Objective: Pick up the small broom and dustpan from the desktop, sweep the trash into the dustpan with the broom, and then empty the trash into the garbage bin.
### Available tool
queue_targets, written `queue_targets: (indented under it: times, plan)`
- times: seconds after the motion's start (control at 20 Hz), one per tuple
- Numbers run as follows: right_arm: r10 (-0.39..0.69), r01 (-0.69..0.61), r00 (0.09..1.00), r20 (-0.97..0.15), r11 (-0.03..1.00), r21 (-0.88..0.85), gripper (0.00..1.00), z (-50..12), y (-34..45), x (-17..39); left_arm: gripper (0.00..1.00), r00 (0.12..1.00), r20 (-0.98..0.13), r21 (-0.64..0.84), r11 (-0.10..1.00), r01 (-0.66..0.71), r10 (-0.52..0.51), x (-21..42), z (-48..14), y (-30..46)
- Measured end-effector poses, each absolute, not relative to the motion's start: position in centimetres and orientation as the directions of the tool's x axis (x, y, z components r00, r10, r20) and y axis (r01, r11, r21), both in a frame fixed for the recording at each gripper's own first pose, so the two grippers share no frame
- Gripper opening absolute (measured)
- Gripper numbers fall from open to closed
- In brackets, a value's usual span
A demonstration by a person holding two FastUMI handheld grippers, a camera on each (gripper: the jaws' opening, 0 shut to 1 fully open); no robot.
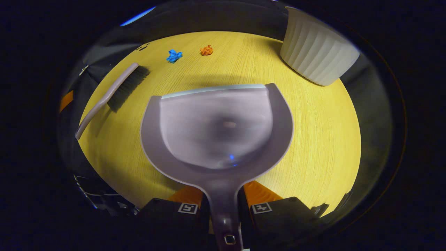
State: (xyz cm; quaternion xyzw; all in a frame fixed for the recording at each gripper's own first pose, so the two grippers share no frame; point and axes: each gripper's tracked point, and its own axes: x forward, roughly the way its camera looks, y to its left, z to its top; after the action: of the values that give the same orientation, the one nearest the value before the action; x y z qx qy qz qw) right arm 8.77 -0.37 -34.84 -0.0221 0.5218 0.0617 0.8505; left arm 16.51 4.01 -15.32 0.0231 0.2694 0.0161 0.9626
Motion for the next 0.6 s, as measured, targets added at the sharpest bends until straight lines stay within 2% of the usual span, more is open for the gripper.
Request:
queue_targets:
  times: [0.15,0.2,0.3,0.35,0.4,0.5,0.6]
  plan:
    - [0.086,-0.156,0.431,-0.898,0.988,0.019,0.39,-35.0,-0.3,8.7,0.96,0.78,-0.623,0.031,0.995,0.093,-0.053,18.4,-18.4,2.3]
    - [0.09,-0.161,0.429,-0.899,0.987,0.022,0.42,-34.9,-0.3,8.6,0.96,0.757,-0.65,0.026,0.993,0.111,-0.068,19.0,-19.2,2.0]
    - [0.099,-0.162,0.42,-0.902,0.986,0.033,0.39,-34.8,-0.3,8.6,0.96,0.688,-0.72,0.014,0.989,0.148,-0.093,19.7,-21.7,1.5]
    - [0.103,-0.159,0.417,-0.903,0.986,0.039,0.42,-34.8,-0.3,8.7,0.96,0.655,-0.749,0.013,0.987,0.158,-0.095,20.1,-22.9,1.4]
    - [0.105,-0.16,0.414,-0.904,0.986,0.041,0.38,-34.9,-0.2,8.6,0.96,0.619,-0.78,0.017,0.986,0.165,-0.09,20.2,-24.0,1.3]
    - [0.109,-0.166,0.414,-0.904,0.985,0.043,0.38,-34.8,-0.3,8.6,0.95,0.573,-0.816,0.04,0.982,0.187,-0.076,20.6,-25.6,1.1]
    - [0.113,-0.166,0.414,-0.903,0.985,0.047,0.38,-34.8,-0.2,8.6,0.9,0.548,-0.835,0.073,0.975,0.209,-0.055,20.6,-26.5,0.9]
